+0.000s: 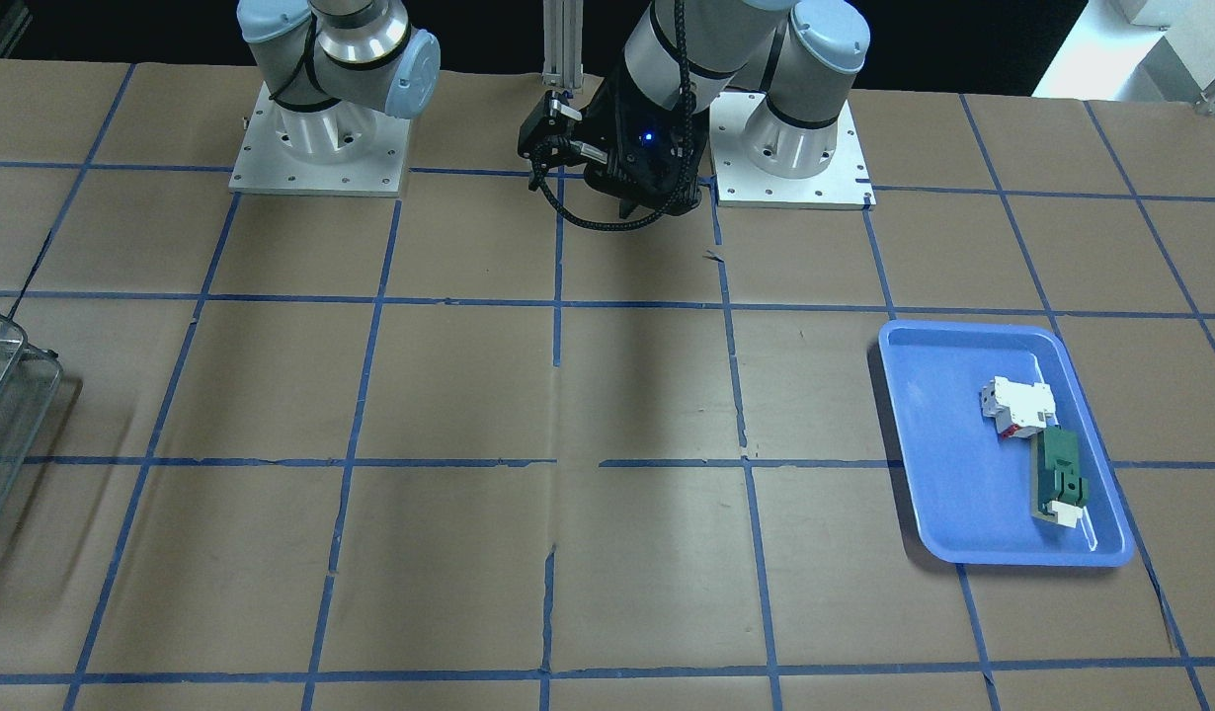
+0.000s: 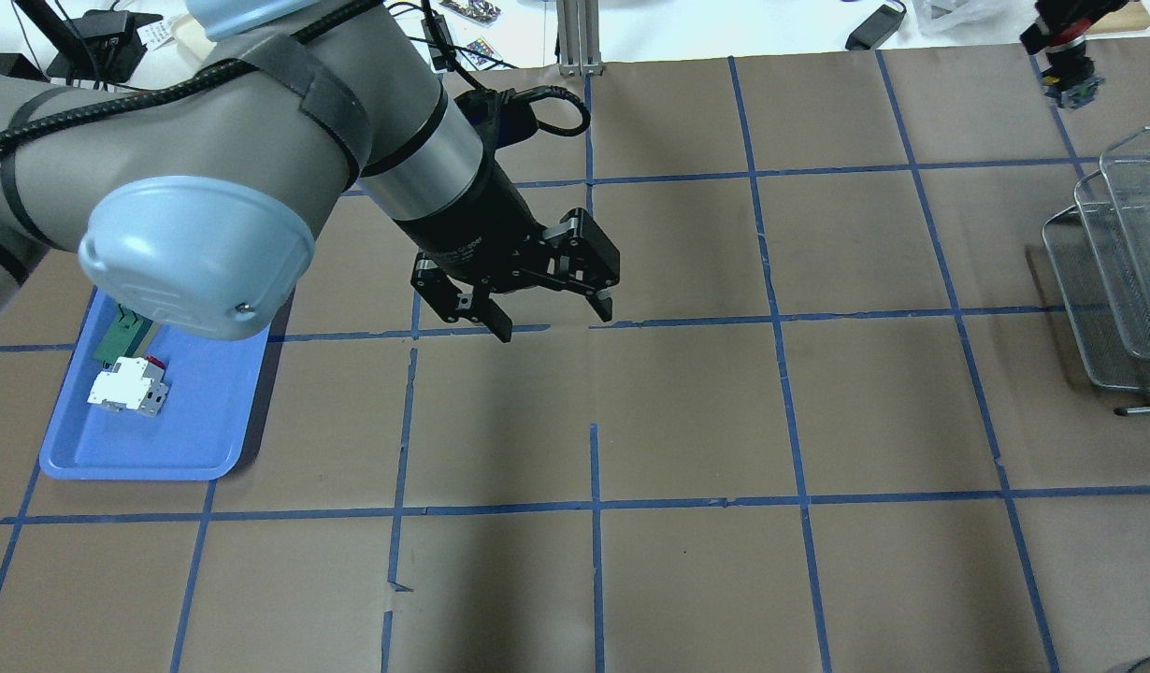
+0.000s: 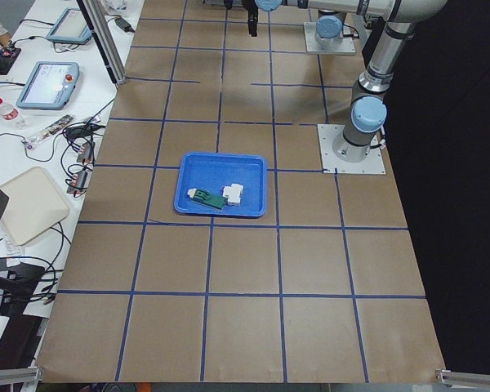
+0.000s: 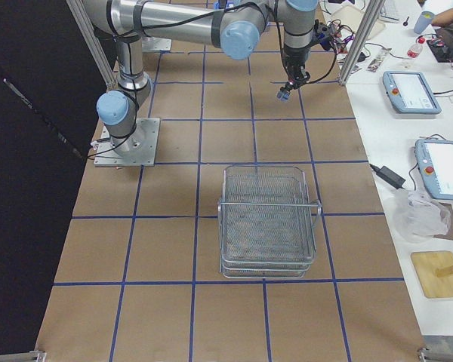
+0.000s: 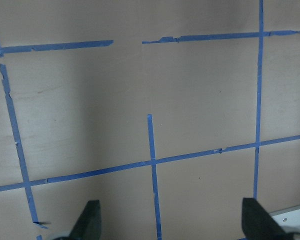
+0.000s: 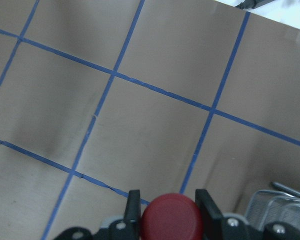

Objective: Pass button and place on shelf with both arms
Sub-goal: 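Carry the button toward the mesh basket with the right gripper while the left gripper withdraws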

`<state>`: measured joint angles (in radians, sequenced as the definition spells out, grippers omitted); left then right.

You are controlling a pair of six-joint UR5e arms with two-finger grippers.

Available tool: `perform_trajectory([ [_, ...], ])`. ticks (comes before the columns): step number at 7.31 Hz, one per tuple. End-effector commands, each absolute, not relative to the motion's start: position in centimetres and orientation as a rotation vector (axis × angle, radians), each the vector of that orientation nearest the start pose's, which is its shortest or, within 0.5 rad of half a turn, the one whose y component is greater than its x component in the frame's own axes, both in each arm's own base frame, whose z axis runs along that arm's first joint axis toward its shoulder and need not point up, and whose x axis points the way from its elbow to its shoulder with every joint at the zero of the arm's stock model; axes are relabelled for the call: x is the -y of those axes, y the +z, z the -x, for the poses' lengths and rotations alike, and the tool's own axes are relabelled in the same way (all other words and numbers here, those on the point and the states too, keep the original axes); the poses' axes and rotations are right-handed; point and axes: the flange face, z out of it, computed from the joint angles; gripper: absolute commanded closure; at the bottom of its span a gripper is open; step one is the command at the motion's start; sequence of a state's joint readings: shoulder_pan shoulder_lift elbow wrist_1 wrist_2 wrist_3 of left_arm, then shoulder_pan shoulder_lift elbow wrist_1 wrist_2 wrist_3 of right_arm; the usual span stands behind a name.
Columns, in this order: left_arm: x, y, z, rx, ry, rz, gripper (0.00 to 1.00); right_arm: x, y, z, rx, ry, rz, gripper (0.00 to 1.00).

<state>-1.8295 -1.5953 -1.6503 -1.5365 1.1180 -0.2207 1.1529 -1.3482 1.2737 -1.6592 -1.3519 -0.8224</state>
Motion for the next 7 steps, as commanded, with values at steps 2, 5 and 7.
perform_trajectory([
  [2, 43.3, 41.2, 31.9, -3.741, 0.484, 0.036, 0.0, 58.2, 50.4, 20.7, -2.871, -0.507, 0.863, 1.0],
  [5, 43.4, 41.2, 32.3, -3.794, 0.432, 0.015, 0.0, 54.8, 47.8, 25.2, -2.788, -0.577, 0.97, 1.0],
  [7, 44.2, 42.7, 31.7, -3.805, 0.349, -0.004, 0.0, 53.5, 47.4, 27.0, -2.751, -0.642, 1.019, 1.0],
])
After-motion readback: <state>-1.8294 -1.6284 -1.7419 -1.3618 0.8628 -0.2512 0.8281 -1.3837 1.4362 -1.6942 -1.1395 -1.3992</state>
